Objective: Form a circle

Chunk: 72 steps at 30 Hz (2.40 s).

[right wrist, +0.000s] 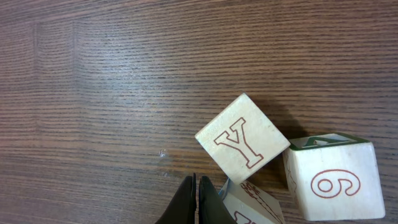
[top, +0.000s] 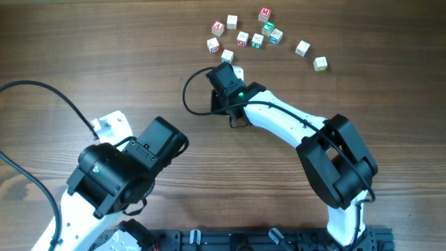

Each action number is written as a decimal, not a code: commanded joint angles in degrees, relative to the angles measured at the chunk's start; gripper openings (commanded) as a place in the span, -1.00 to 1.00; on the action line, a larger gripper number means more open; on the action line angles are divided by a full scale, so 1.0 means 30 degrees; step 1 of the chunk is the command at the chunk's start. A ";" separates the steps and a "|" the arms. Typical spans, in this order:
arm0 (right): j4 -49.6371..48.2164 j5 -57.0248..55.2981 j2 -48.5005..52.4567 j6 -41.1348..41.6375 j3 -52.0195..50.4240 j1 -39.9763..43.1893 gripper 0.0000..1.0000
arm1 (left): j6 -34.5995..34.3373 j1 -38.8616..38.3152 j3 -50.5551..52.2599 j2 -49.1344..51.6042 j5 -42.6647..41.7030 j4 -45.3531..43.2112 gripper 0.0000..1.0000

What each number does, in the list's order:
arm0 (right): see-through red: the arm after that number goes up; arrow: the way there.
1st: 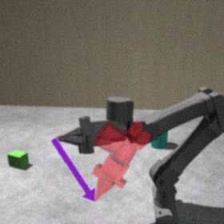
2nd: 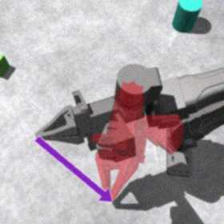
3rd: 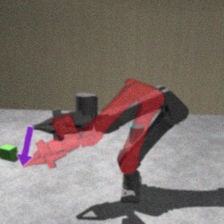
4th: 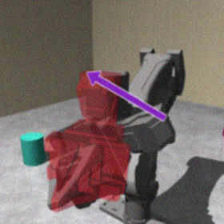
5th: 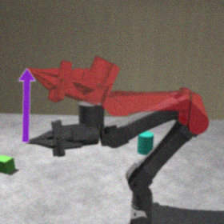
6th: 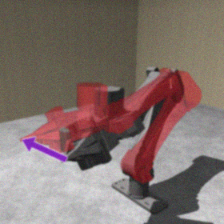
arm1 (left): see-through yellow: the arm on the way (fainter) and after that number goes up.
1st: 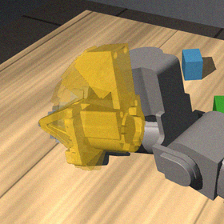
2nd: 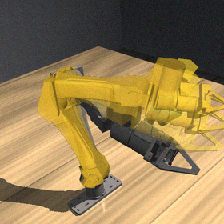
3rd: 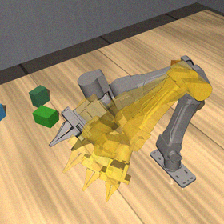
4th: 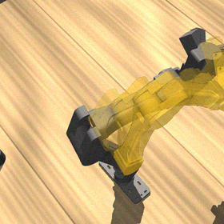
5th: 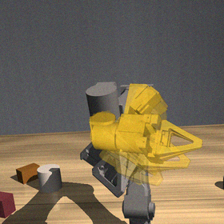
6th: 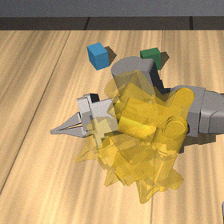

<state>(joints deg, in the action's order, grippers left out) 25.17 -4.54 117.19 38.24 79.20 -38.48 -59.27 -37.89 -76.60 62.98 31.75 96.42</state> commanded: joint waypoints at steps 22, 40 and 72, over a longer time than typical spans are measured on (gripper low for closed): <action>0.0102 -0.0495 0.0262 0.0313 0.0095 -0.0087 -0.91 | -0.0270 -0.0029 0.0051 -0.0080 0.0117 0.0022 1.00; 0.0058 -0.0554 0.0262 0.0321 0.0095 -0.0087 -0.91 | -0.0270 -0.0029 0.0051 -0.0087 0.0117 0.0022 1.00; 0.0903 -0.2608 -0.3504 0.3759 -0.2871 0.3133 -0.91 | -0.0270 -0.0029 0.0051 -0.0087 0.0117 0.0022 1.00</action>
<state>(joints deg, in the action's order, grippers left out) 31.68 -15.09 105.14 47.20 74.59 -32.12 -59.27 -37.89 -76.60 62.98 31.75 96.42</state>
